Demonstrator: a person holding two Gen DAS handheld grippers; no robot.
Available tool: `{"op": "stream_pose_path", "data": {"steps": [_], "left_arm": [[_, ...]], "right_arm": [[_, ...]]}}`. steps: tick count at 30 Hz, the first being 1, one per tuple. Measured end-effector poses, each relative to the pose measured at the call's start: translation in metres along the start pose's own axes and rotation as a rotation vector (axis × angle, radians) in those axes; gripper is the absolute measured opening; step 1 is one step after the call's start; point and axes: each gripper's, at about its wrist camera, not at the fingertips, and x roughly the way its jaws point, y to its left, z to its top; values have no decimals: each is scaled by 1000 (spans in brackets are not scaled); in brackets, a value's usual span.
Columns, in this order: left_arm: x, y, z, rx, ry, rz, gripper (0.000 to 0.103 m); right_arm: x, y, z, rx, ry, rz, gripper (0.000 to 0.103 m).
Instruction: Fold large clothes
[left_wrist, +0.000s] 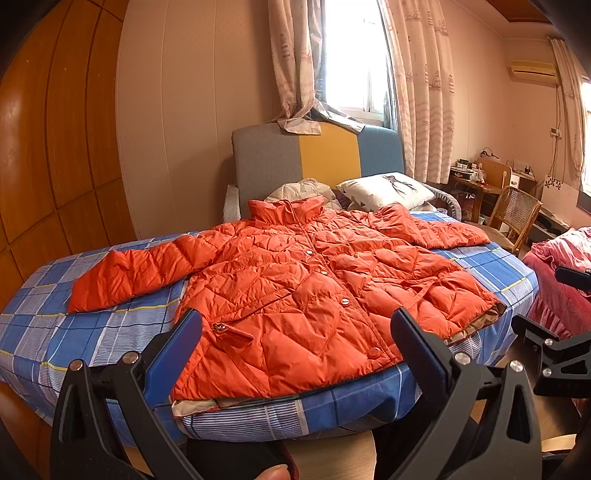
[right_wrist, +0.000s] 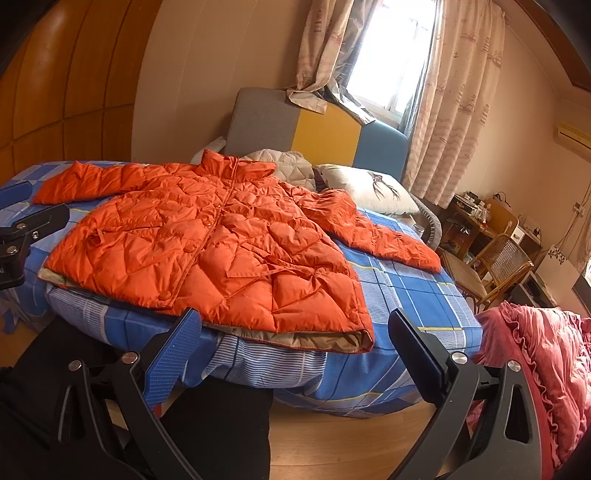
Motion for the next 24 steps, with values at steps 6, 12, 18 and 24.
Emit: {"op": "stream_pose_path", "data": {"steps": [6,12,18,24], "left_arm": [[0,0,-1,-4,1,2,101],[2,2,-4,-6,3,17,101],[28,19,-17,-76,82,-37,101],[82,36,-26,-147,236,-26,101]], "right_arm": [[1,1,-1,6,5,2,100],[11,3,-5,3,30,10,100],[51,-7,-22,65,153,32,100],[108,-39,-11,188,261,25,100]]}}
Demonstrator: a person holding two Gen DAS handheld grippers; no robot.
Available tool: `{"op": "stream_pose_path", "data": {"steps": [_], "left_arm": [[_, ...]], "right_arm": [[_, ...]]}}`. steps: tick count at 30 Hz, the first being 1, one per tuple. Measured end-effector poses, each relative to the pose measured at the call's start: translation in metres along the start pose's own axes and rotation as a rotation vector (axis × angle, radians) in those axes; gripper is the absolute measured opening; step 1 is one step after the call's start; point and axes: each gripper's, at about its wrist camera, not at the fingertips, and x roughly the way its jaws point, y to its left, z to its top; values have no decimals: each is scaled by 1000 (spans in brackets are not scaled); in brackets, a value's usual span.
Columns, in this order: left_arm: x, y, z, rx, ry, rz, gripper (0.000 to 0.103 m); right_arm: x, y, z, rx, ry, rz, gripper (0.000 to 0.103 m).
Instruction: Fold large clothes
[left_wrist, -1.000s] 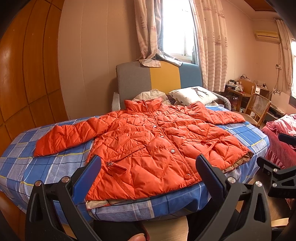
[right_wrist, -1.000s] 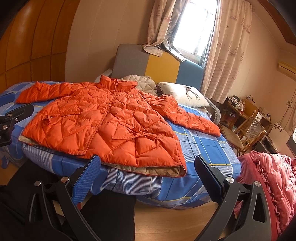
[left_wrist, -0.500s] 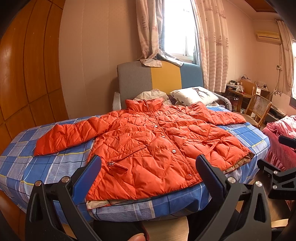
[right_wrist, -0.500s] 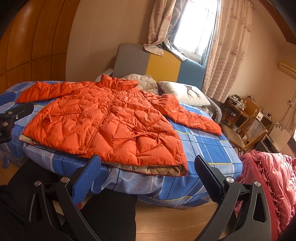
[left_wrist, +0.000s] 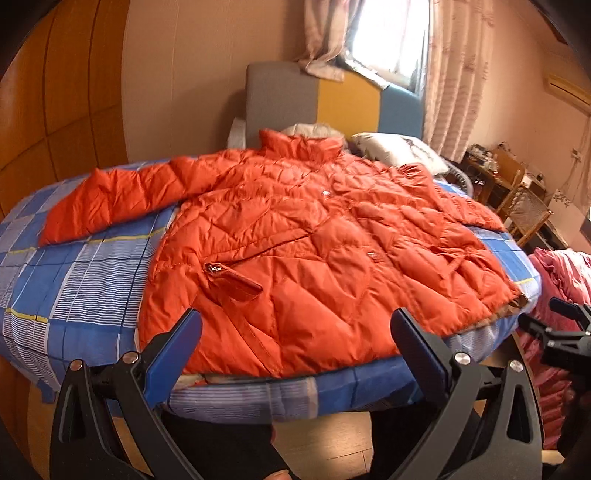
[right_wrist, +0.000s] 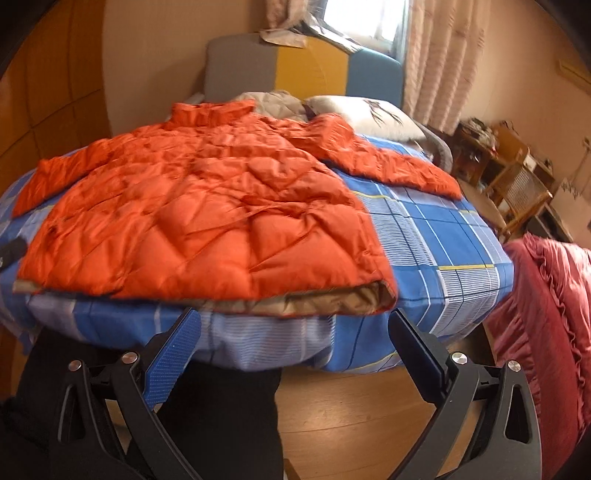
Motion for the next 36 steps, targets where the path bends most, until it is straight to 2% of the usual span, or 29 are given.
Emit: {"op": "stream_pose_path", "data": {"steps": [5,9,13,16,18,24,28,33,34,35,36], "left_arm": [[33,8,35,10,-2,84,101],[62,19,57,-32,33,84,101],[91,21,74,-34,56,125,101],[109,21,84,-19,65,142,101],[116,22,88,-9,64,161,101],[140,33,95,-18,87,194,101],[154,41,94,-30,114,213,101],[166,49,93,-51,139,222,101],[168,50,92,-54,144,214,101],[170,51,92,-52,147,213,101],[170,51,92,-49,149,211,101]], "right_arm": [[53,-27,49,56,31,-60,100],[109,-59,83,127,88,-116,100],[161,-94,114,209,151,-183,100],[201,-126,135,299,206,-229,93],[226,-146,148,359,237,-263,92],[265,-201,173,564,259,-304,90],[290,-218,186,612,268,-312,89],[315,-229,197,646,256,-290,73],[317,-229,199,642,247,-274,61],[318,-225,203,611,238,-273,55],[319,-223,207,569,231,-279,41]]}}
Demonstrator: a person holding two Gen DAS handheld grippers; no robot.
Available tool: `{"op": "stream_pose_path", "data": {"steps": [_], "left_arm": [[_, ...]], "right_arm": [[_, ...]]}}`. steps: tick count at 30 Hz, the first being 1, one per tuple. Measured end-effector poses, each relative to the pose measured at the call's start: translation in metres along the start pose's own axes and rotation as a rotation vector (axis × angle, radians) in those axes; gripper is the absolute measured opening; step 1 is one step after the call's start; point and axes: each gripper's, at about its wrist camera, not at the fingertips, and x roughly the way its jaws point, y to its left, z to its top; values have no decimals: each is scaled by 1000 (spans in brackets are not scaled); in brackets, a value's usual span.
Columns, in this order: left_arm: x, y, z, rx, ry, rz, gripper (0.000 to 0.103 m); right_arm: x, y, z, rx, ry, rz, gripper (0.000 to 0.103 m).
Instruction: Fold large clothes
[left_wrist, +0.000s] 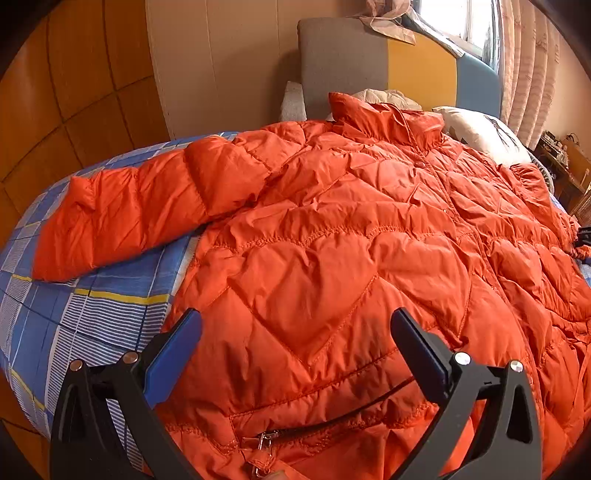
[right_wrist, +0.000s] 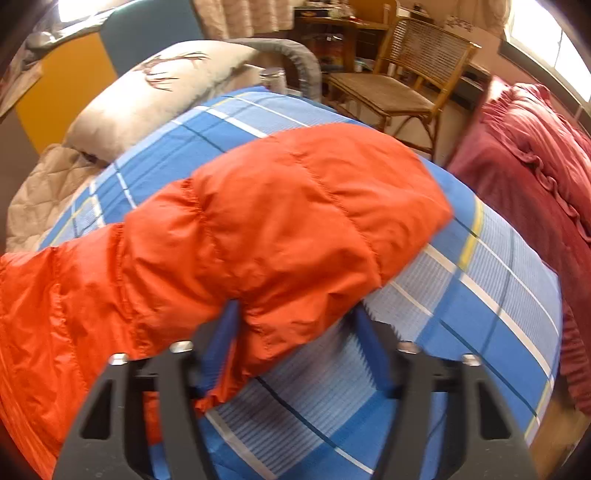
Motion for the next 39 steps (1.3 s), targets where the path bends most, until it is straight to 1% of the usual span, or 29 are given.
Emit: {"op": "stream_pose_path", "data": {"steps": [1,3,4,6,9,11,13,17,20,24,27,30,32,33,34,35,36,39], "left_arm": [[0,0,-1,2,5,-8,101],[2,3,0,-7,12,-22,101],[2,3,0,-8,13,-28,101],[1,5,0,-9,10,-35,101],[-4,9,-2,-8,2,-53,101],[-6,13,-3,-10,-7,-57,101],[-8,17,-4,-22,-11,-63,101],[-15,26,-6,-41,-20,-75,101],[-19,32,-9,-55,-27,-80,101],[-23,40,-14,-67,-31,-85,101],[-26,47,-17,-77,-37,-84,101],[-26,52,-18,-87,-34,-90,101],[-27,53,-17,-90,-35,-98,101],[-27,53,-16,-91,-33,-102,101],[-27,53,-15,-93,-35,-101,101],[-27,53,-14,-96,-36,-100,101],[-27,54,-14,-98,-36,-97,101],[-26,55,-13,-113,-32,-99,101]], "right_arm": [[-2,6,1,-47,-13,-9,23],[-9,13,3,-96,-35,-53,9],[-13,16,5,-121,-56,-80,7],[-27,22,4,-176,-108,-125,7],[-56,43,3,-266,-195,-123,7],[-79,65,-1,-328,-258,-93,7],[-97,87,-8,-380,-289,-60,7],[-132,148,-40,-528,-340,28,7],[-148,196,-75,-642,-346,92,7],[-159,252,-133,-787,-315,157,7],[-165,284,-175,-854,-281,209,7],[-170,305,-212,-878,-250,270,7],[-174,311,-226,-881,-217,319,25],[-177,311,-233,-870,-209,350,56],[-181,308,-239,-858,-213,368,76],[-185,305,-245,-841,-207,391,78],[-186,301,-249,-826,-183,415,78],[-190,276,-248,-745,-142,467,78]]}}
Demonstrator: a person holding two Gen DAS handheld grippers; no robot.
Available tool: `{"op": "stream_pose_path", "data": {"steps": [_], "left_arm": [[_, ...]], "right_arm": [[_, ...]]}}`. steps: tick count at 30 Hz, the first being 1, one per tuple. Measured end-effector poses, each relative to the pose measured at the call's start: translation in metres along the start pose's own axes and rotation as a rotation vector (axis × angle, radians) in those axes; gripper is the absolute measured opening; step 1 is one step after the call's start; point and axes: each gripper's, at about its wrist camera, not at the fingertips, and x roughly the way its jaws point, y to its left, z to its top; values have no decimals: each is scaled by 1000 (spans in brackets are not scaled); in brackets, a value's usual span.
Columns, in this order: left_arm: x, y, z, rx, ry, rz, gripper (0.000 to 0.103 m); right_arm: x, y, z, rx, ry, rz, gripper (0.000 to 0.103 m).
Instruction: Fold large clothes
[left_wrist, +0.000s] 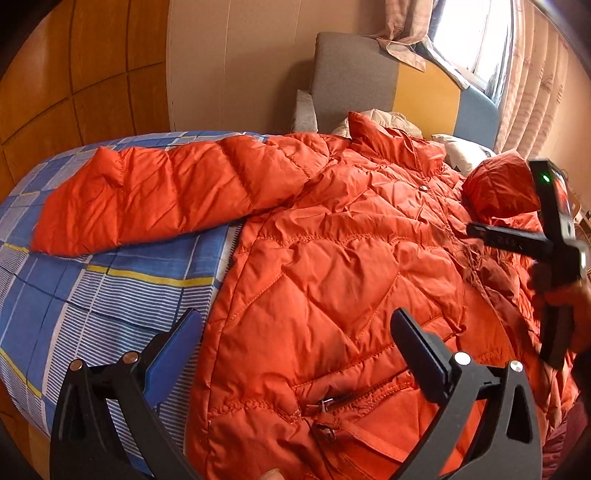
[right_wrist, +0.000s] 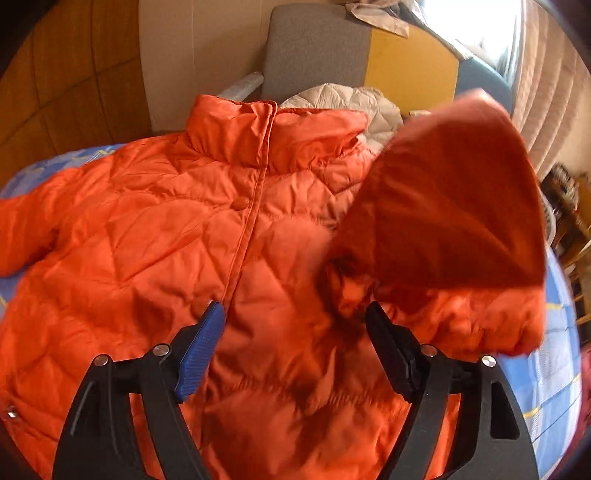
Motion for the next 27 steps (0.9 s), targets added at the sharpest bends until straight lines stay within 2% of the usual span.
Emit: {"op": "stream_pose_path", "data": {"steps": [6,12,16,19,21,22,27], "left_arm": [[1,-4,-1,7,-3,-9,101],[7,-11,17,-46,17,-130,101],[22,-29,39,-45,25,-193,101],[43,-40,52,-63,59,-223,96],[59,-48,60,-79,88,-237,94],[66,-53,64,-82,99,-241,89],[98,-83,84,-57,141,-273,81]], "right_arm": [[-24,-70,-13,262,-38,27,81],[-37,-114,-40,392,-14,-26,81],[-30,-130,-51,423,9,-38,81],[-26,-139,-54,430,21,-50,81],[-24,-142,-53,417,29,-96,81],[-24,-144,-51,418,24,-114,81],[-15,-164,-47,442,37,-185,81]]}}
